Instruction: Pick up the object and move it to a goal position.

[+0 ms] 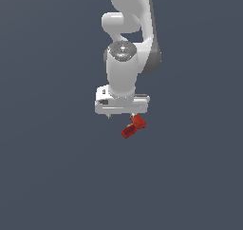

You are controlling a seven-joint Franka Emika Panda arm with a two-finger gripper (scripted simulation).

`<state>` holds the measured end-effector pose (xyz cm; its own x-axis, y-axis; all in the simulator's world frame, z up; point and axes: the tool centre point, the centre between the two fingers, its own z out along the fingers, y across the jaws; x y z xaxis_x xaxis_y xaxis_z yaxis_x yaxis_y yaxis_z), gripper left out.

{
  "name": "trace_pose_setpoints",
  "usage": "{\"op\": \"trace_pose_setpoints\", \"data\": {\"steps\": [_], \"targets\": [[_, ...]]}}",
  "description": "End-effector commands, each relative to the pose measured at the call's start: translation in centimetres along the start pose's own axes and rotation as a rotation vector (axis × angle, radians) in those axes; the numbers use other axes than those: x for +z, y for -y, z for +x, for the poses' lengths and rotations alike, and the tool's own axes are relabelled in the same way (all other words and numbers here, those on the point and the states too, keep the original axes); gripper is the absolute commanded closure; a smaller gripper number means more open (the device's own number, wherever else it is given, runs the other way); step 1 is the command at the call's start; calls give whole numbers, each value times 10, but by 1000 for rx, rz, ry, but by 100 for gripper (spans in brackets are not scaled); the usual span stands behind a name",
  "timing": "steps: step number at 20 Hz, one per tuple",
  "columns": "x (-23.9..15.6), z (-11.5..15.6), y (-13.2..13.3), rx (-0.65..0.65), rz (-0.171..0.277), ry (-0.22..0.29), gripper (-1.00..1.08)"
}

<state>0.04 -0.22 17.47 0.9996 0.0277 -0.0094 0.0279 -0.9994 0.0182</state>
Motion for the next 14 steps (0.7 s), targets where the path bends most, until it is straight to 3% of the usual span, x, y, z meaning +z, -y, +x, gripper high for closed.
{"op": "trace_pose_setpoints", "data": {"steps": [1,14], "targets": [[0,0,0,0,0,0,-100],[5,-1,-10,2,9,-3,-100]]}}
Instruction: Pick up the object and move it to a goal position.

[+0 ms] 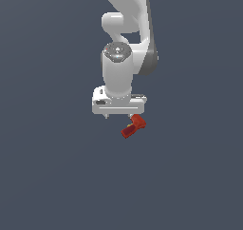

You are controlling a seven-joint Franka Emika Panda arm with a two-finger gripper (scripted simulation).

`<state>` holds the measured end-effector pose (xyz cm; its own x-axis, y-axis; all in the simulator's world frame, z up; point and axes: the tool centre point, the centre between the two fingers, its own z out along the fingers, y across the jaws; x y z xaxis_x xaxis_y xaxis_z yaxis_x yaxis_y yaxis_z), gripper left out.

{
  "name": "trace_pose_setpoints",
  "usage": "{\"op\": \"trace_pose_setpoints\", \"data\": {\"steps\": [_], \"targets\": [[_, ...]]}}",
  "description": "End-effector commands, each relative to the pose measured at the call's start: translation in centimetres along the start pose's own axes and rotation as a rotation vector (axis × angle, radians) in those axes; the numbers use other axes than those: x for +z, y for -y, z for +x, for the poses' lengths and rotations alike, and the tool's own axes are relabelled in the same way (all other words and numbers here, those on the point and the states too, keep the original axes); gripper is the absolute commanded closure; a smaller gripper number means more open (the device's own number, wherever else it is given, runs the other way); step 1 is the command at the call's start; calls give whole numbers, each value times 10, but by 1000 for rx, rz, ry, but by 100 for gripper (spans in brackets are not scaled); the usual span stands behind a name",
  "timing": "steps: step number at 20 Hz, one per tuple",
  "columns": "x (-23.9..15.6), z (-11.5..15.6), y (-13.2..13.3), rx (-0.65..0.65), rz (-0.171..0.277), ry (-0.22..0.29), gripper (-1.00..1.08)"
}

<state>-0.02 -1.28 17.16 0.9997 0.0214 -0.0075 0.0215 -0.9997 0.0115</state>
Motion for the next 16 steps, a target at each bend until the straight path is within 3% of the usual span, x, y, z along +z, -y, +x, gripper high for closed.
{"op": "trace_pose_setpoints", "data": {"steps": [1,16], "targets": [[3,-1,2,-9,4,-3,-100],[56,-25,37,-187,67,-85,-100]]}}
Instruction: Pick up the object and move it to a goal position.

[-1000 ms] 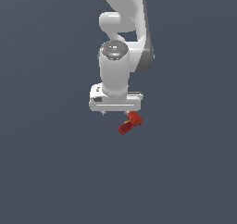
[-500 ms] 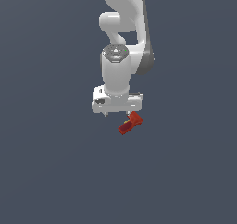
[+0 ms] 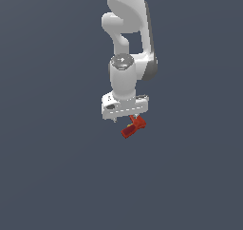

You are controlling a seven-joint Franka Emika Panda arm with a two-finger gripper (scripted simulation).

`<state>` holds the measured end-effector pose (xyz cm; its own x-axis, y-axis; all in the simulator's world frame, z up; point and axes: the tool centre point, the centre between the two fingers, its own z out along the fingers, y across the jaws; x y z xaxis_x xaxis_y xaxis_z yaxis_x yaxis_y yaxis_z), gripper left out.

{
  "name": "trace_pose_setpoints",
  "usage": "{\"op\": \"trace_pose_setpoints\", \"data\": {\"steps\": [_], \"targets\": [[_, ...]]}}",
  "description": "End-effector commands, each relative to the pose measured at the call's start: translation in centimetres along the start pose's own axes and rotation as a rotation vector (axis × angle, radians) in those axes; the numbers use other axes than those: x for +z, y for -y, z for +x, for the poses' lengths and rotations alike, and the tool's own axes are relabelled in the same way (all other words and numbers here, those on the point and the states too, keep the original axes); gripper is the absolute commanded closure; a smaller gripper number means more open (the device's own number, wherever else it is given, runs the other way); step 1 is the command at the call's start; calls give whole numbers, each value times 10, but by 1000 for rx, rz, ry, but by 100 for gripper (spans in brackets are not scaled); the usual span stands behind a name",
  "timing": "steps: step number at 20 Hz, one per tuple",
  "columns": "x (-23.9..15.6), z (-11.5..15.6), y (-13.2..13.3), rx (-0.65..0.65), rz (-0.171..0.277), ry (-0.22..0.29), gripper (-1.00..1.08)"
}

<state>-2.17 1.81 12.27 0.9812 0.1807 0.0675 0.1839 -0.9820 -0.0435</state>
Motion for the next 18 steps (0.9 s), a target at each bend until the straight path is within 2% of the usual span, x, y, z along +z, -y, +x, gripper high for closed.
{"op": "trace_pose_setpoints", "data": {"steps": [1,9,18], "targets": [[12,-7,9,-42,12,-21,-100],[43,-32,36,-172,40,-92,-100],[62,-58,57,-276,48,-153,-100]]}}
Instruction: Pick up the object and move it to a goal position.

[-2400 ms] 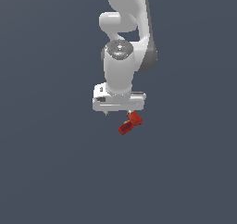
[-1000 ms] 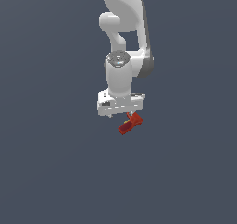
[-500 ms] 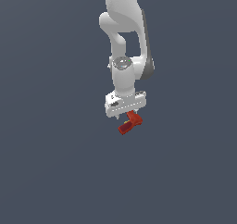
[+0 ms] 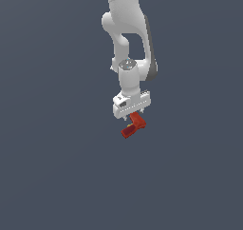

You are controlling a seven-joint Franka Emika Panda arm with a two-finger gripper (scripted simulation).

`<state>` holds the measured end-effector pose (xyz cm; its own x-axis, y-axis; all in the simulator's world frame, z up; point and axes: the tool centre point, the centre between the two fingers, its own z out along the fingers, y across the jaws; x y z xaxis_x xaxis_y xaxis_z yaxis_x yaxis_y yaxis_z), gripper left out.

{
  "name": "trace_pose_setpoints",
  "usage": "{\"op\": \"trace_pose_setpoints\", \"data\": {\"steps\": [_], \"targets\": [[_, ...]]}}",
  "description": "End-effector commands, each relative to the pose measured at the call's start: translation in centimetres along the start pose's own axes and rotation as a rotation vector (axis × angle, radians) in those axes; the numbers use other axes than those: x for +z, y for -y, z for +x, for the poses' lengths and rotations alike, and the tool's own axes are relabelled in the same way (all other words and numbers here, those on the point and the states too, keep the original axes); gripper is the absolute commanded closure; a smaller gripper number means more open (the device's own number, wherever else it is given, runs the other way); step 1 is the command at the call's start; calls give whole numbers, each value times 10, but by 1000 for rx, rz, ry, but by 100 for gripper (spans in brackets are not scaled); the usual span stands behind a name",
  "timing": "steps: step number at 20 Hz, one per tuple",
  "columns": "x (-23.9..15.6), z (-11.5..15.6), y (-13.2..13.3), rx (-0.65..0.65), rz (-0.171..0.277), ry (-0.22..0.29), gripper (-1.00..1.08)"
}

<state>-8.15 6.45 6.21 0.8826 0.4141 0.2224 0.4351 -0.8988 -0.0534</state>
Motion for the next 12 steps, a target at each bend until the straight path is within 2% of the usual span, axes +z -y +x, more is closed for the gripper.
{"op": "trace_pose_setpoints", "data": {"steps": [1,12], "targets": [[3,-5,5,-23,0,-13,-100],[6,-12,13,-52,-1,-29,-100]]}}
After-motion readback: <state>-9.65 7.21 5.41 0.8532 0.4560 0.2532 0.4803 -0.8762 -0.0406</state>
